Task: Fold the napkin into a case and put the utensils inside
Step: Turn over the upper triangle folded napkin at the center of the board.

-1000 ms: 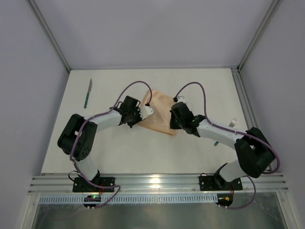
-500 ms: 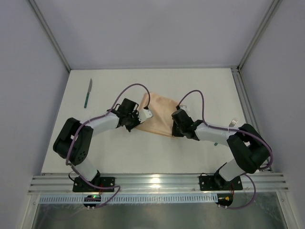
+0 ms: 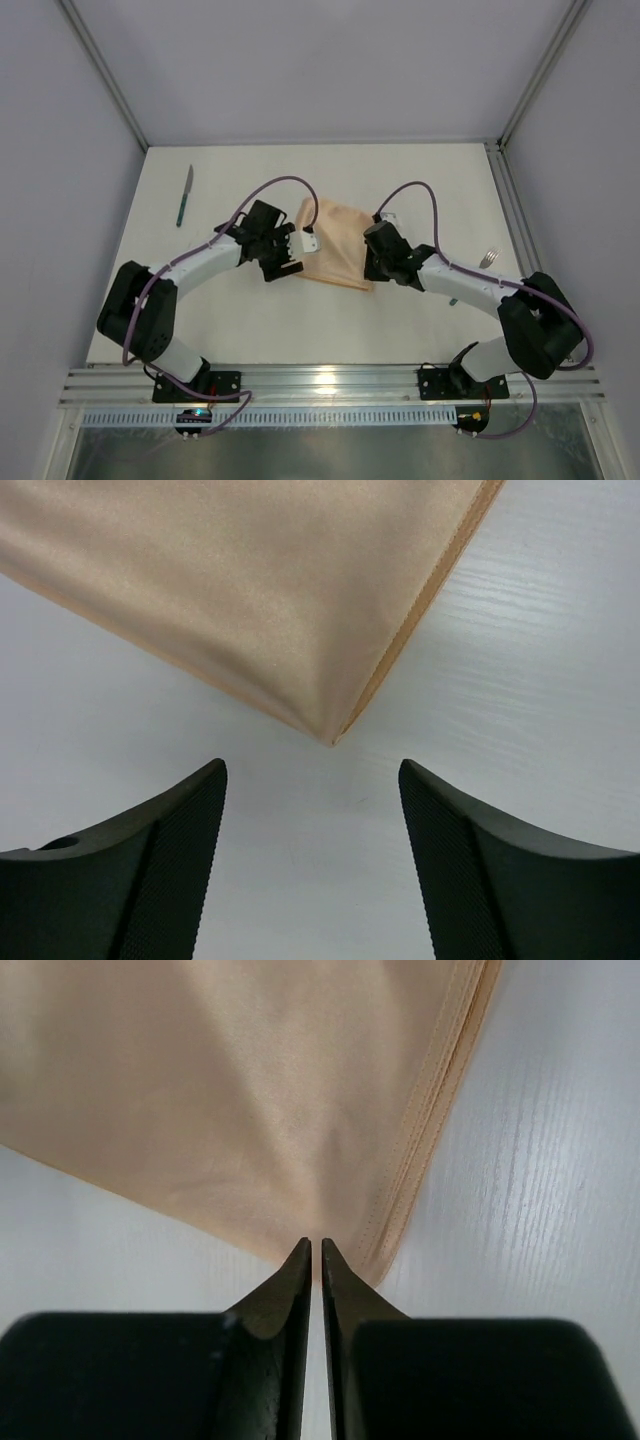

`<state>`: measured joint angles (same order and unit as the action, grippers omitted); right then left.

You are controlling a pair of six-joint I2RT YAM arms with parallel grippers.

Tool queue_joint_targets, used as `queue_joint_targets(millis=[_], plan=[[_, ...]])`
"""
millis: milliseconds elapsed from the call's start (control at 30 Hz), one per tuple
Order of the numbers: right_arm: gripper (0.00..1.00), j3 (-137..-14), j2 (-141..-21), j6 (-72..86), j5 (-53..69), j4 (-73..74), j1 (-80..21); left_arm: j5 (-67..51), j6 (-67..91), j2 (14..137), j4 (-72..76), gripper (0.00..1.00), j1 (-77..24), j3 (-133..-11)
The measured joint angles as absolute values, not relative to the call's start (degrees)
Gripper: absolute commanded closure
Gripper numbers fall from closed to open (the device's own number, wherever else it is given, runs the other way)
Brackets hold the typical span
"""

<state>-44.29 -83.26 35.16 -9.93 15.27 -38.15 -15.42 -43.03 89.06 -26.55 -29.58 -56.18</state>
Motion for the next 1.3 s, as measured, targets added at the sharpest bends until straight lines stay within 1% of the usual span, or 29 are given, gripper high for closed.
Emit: queue_joint_targets(millis=[67, 100, 167, 200, 267, 367, 500, 567, 633, 667, 700, 733, 800, 833, 900, 933, 967, 1167, 1200, 1233, 1267, 1300], plan=[[0.82, -45.6, -81.1, 35.5, -10.2, 16.8, -38.0, -15.0, -45.9, 89.1, -26.6, 0.24, -30.0, -55.6], [0.74, -46.1, -80.0, 36.1, -10.3, 17.3, -37.7, -14.2, -47.2, 89.1, -26.3, 0.24, -30.5, -55.0], [0.64, -46.3, -77.9, 37.6, -10.6, 18.6, -37.0, -12.9, -49.0, 89.4, -25.6, 0.24, -31.6, -53.8], [0.55, -46.2, -77.1, 38.4, -10.7, 19.3, -36.6, -12.2, -50.0, 89.9, -25.0, 0.24, -32.3, -53.1], [0.48, -45.2, -76.3, 40.1, -10.5, 19.4, -35.6, -10.7, -51.2, 91.3, -23.4, 0.25, -33.5, -52.1], [0.42, -42.1, -76.1, 42.3, -9.6, 19.3, -34.2, -9.3, -52.2, 92.6, -21.4, 0.28, -34.1, -51.5], [0.42, -38.6, -77.8, 44.3, -7.2, 18.1, -33.2, -8.3, -53.6, 93.1, -19.6, 0.34, -34.1, -51.5], [0.43, -37.8, -79.4, 45.1, -5.8, 16.8, -33.0, -7.9, -54.2, 93.3, -19.3, 0.39, -34.2, -51.5], [0.47, -37.5, -80.4, 45.8, -4.6, 14.4, -32.8, -7.3, -54.8, 93.7, -19.0, 0.47, -34.6, -51.5], [0.51, -37.4, -80.8, 46.2, -3.9, 13.4, -32.7, -7.1, -54.9, 93.8, -18.5, 0.50, -34.8, -51.5], [0.55, -37.0, -81.3, 46.8, -3.2, 11.7, -32.6, -7.0, -54.9, 94.1, -18.4, 0.58, -34.9, -51.5], [0.65, -36.8, -81.6, 47.2, -2.6, 10.5, -32.5, -6.7, -54.9, 94.2, -18.2, 0.62, -35.0, -51.5], [0.73, -36.1, -82.2, 48.0, -1.3, 8.6, -32.5, -6.5, -55.6, 94.7, -18.0, 0.71, -35.2, -51.4], [0.76, -35.7, -82.5, 48.4, -0.7, 7.6, -32.4, -6.5, -55.6, 94.7, -17.8, 0.80, -35.4, -51.4], [0.83, -35.3, -82.8, 48.7, 0.2, 6.5, -32.3, -6.5, -55.5, 94.8, -17.9, 0.90, -35.5, -51.2], [0.85, -35.0, -82.8, 48.8, 0.6, 6.0, -32.2, -6.5, -55.5, 94.8, -18.0, 1.00, -35.5, -51.1], [0.89, -34.9, -82.9, 49.0, 0.9, 5.9, -32.2, -6.7, -55.3, 94.8, -18.2, 1.00, -35.5, -51.1], [0.96, -34.8, -82.9, 46.3, 2.8, 5.9, -32.1, -9.2, -54.0, 91.7, -21.3, 1.00, -36.1, -48.9], [0.96, -35.0, -82.9, 45.1, 3.4, 6.2, -32.1, -9.6, -53.6, 91.0, -22.6, 1.00, -36.4, -48.5], [0.96, -35.2, -82.9, 43.9, 3.9, 6.6, -32.1, -10.3, -53.1, 90.4, -24.1, 0.97, -36.9, -48.3], [0.96, -35.4, -83.0, 42.5, 4.6, 7.0, -32.1, -10.8, -52.6, 89.8, -25.6, 0.92, -37.3, -48.1], [0.96, -35.7, -83.0, 41.0, 5.6, 7.6, -32.1, -11.5, -52.4, 89.3, -27.1, 0.73, -37.8, -48.0]])
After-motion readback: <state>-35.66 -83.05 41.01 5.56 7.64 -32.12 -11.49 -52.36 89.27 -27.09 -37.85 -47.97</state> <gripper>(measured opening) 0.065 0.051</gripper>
